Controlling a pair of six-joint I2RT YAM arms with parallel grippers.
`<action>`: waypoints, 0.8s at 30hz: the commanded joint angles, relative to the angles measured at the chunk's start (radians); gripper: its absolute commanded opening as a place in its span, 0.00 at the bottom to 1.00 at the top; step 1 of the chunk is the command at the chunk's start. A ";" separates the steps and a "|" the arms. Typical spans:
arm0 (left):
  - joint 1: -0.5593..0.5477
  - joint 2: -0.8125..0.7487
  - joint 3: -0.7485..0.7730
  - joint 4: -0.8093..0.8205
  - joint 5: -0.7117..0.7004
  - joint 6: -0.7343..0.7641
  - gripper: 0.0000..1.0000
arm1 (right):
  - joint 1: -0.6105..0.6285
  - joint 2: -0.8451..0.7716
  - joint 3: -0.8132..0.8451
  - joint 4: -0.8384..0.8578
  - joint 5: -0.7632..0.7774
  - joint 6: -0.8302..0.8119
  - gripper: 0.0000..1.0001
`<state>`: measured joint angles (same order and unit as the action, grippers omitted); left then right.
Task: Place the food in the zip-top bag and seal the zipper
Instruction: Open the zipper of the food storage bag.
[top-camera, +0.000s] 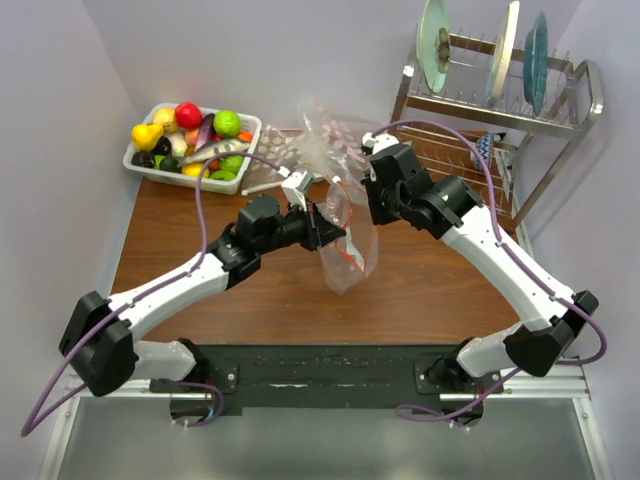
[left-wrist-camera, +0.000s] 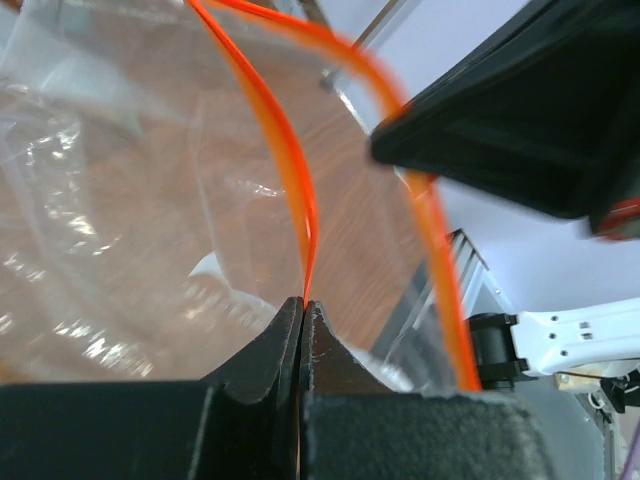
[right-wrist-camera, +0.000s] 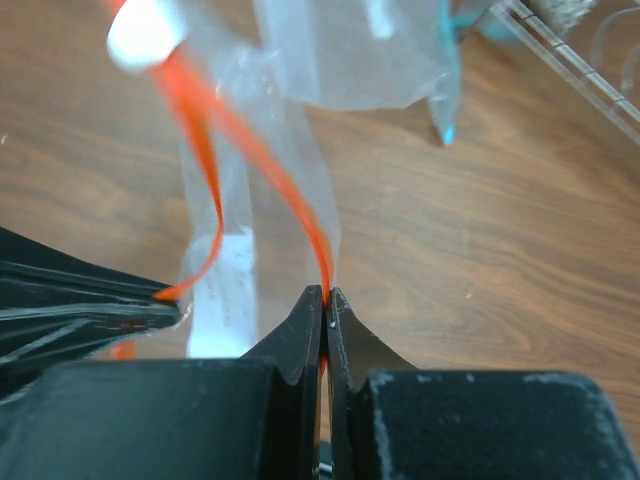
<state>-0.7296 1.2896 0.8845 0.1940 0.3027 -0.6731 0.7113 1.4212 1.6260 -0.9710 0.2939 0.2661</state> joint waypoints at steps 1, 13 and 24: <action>-0.007 -0.122 0.010 -0.037 0.003 0.001 0.00 | 0.001 -0.085 -0.041 0.066 -0.151 -0.030 0.00; -0.013 -0.196 0.079 -0.107 -0.001 -0.003 0.00 | 0.000 -0.140 -0.026 0.069 -0.181 -0.005 0.00; -0.028 0.074 0.102 0.102 0.082 -0.026 0.00 | -0.001 -0.136 -0.040 -0.047 0.246 -0.019 0.00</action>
<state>-0.7494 1.3045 0.9337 0.2028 0.3420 -0.6952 0.7124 1.2564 1.5799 -0.9890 0.3599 0.2611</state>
